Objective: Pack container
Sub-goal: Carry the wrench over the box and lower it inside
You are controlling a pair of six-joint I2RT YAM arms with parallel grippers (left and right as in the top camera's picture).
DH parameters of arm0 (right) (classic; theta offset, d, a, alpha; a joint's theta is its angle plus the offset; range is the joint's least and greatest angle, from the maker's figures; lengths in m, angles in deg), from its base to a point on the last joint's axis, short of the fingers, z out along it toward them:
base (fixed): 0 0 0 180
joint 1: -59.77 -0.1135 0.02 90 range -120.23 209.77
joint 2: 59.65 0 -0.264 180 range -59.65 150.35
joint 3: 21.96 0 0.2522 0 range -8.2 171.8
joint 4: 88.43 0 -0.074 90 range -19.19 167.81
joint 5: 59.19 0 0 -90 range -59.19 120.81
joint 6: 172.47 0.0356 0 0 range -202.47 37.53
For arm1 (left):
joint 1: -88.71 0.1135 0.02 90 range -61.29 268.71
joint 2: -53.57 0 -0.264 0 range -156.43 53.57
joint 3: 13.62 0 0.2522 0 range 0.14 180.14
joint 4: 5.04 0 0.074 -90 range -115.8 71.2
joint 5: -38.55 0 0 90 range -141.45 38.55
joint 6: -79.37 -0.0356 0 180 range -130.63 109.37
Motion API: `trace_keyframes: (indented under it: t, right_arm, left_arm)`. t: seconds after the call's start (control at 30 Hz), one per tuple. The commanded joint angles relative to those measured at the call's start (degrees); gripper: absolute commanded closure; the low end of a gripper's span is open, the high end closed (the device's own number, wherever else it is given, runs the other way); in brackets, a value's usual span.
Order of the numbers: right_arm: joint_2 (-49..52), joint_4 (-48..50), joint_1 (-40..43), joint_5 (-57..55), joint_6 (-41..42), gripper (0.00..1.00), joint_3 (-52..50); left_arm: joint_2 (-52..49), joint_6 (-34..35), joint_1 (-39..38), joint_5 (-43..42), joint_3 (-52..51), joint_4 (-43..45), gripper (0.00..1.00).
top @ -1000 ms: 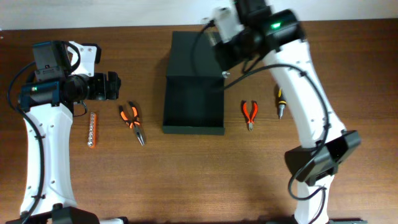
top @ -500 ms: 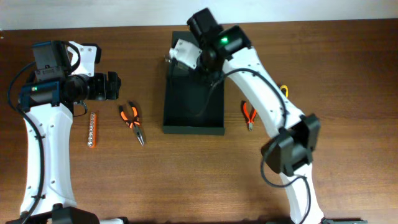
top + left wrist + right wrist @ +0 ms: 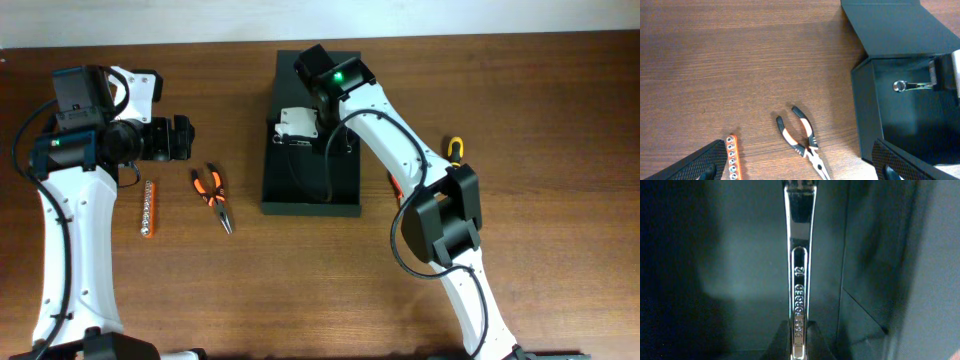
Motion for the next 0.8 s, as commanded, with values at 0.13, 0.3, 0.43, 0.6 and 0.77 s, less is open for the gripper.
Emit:
trace_keyframes:
  t: [0.13, 0.3, 0.43, 0.6, 0.77]
  right_arm:
    - [3.26, 1.95, 1.51, -1.4, -3.87, 0.96, -0.39]
    - [4.28, 7.04, 1.97, -1.51, -3.78, 0.86, -0.59]
    - [4.35, 10.27, 2.01, -0.61, -3.61, 0.78, -0.57]
    - [4.33, 10.14, 1.9, -0.7, -0.26, 0.74, -0.57]
    - [2.51, 5.84, 1.66, -0.63, 6.43, 0.78, -0.5]
  left_arm:
    - [-0.55, -0.9, 0.17, -0.04, 1.33, 0.33, 0.05]
    - [-0.57, -0.9, 0.17, -0.04, 1.33, 0.26, 0.05]
    - [-0.55, -0.9, 0.17, -0.04, 1.33, -0.15, 0.05]
    - [-0.57, -0.87, 0.17, -0.07, 1.33, -0.35, 0.05]
    - [-0.57, -0.9, 0.17, -0.04, 1.31, -0.33, 0.05]
